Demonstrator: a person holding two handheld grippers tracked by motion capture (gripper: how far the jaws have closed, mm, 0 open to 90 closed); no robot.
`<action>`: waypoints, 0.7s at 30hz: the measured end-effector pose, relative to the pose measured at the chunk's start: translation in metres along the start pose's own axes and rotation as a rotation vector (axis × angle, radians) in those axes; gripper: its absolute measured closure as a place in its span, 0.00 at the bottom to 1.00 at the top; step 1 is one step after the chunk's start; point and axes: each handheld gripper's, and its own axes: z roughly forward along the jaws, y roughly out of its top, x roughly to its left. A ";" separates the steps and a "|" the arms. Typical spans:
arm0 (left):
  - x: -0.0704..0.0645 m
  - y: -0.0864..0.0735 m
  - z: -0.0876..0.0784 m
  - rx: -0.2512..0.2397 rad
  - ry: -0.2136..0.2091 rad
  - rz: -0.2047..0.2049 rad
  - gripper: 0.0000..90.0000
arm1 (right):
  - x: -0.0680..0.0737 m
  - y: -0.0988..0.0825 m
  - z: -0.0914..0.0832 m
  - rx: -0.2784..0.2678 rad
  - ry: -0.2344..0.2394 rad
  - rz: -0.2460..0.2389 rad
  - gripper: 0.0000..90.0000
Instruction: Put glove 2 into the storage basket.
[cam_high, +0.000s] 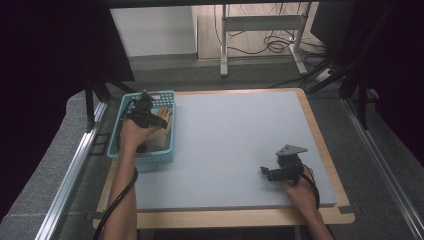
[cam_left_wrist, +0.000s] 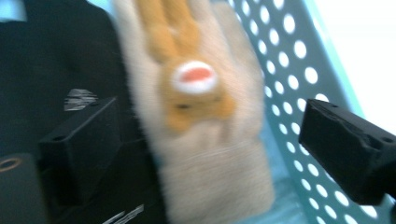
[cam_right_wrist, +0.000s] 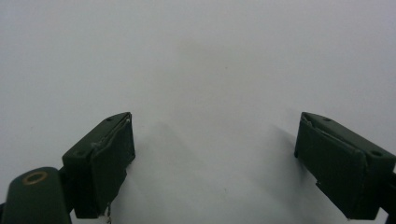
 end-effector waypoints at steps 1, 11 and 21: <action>0.003 -0.001 -0.004 -0.013 0.014 0.000 0.15 | 0.000 0.000 0.000 0.000 0.000 0.000 0.13; 0.015 -0.015 0.018 0.029 0.127 0.005 0.83 | 0.000 0.000 0.000 0.000 0.000 0.001 0.13; 0.003 -0.011 0.033 0.051 0.073 0.051 0.90 | 0.000 0.000 0.000 0.000 0.000 0.001 0.13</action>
